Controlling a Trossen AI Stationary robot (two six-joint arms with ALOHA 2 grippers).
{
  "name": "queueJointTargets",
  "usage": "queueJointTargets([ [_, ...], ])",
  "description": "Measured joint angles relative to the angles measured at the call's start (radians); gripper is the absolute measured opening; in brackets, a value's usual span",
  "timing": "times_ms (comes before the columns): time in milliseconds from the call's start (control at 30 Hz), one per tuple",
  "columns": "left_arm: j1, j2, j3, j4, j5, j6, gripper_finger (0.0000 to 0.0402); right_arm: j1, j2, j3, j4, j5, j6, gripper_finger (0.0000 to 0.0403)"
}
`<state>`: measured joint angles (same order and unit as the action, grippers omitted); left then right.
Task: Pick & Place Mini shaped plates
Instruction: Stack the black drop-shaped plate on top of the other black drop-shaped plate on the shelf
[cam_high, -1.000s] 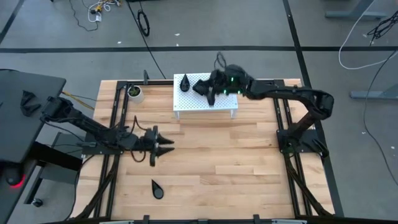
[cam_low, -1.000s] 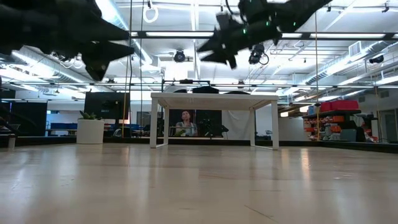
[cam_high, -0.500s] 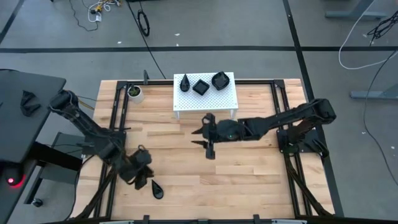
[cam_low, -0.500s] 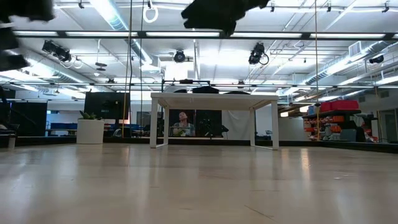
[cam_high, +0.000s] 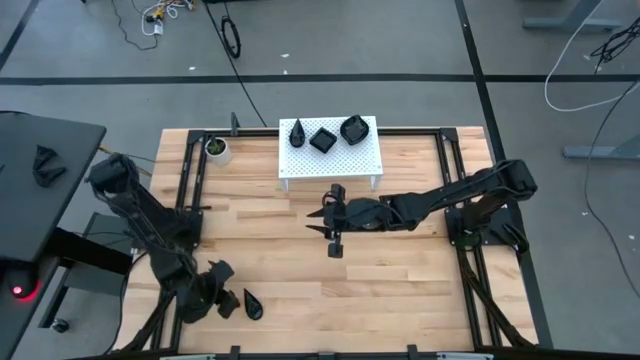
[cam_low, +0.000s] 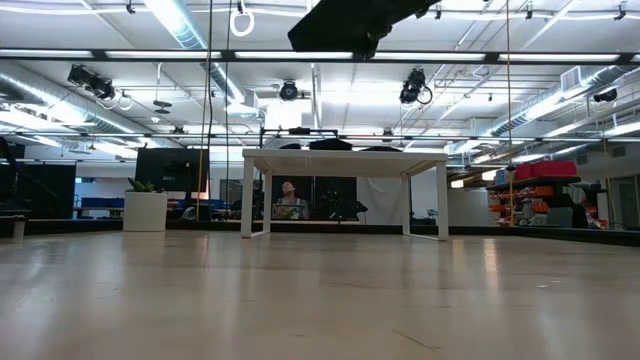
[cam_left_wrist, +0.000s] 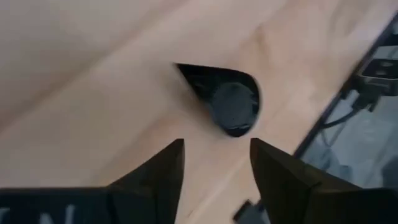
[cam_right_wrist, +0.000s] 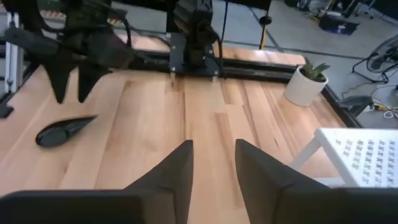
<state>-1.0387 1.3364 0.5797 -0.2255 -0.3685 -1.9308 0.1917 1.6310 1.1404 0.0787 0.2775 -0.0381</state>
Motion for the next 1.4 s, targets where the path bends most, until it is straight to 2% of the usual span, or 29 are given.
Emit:
queueJointTargets([
  [100, 0.026, 0.062, 0.0, 0.097, 0.0, 0.005, 0.0197, 0.0, 0.003, 0.0, -0.006, -0.004, 0.003, 0.0114],
  [200, 0.053, 0.105, 0.001, 0.133, 0.021, 0.005, 0.0187, 0.0, 0.004, 0.0, -0.003, -0.005, 0.008, 0.0107],
  [433, 0.103, 0.173, 0.012, 0.15, 0.031, 0.014, 0.0121, 0.019, 0.005, 0.0, -0.012, -0.005, 0.012, 0.0094],
  [700, 0.14, 0.174, 0.012, 0.173, 0.033, 0.106, 0.0011, 0.053, 0.005, 0.0, -0.102, 0.001, 0.013, 0.0085],
  [867, 0.214, 0.111, 0.012, 0.166, 0.044, 0.211, 0.0009, 0.072, 0.005, -0.031, -0.215, 0.002, 0.084, 0.008],
  [933, 0.286, 0.049, 0.012, 0.152, 0.08, 0.311, 0.0005, 0.082, 0.005, -0.087, -0.199, 0.002, 0.109, 0.0078],
  [1033, 0.453, -0.066, 0.012, 0.127, 0.142, 0.514, 0.0006, 0.087, 0.004, -0.184, -0.101, 0.002, 0.168, 0.0076],
  [1133, 0.692, -0.184, 0.016, 0.116, 0.219, 0.764, 0.0004, 0.083, 0.004, -0.292, 0.038, 0.005, 0.236, 0.0075],
  [1200, 0.879, -0.225, 0.051, 0.086, 0.305, 0.941, 0.0004, 0.077, 0.004, -0.347, 0.122, 0.028, 0.268, 0.0075],
  [1300, 1.141, -0.214, 0.185, 0.007, 0.424, 1.236, 0.0003, 0.062, 0.003, -0.4, 0.202, 0.055, 0.293, 0.0075],
  [1400, 1.337, -0.126, 0.371, -0.138, 0.44, 1.49, 0.0003, 0.039, 0.003, -0.415, 0.241, 0.055, 0.295, 0.0075],
])
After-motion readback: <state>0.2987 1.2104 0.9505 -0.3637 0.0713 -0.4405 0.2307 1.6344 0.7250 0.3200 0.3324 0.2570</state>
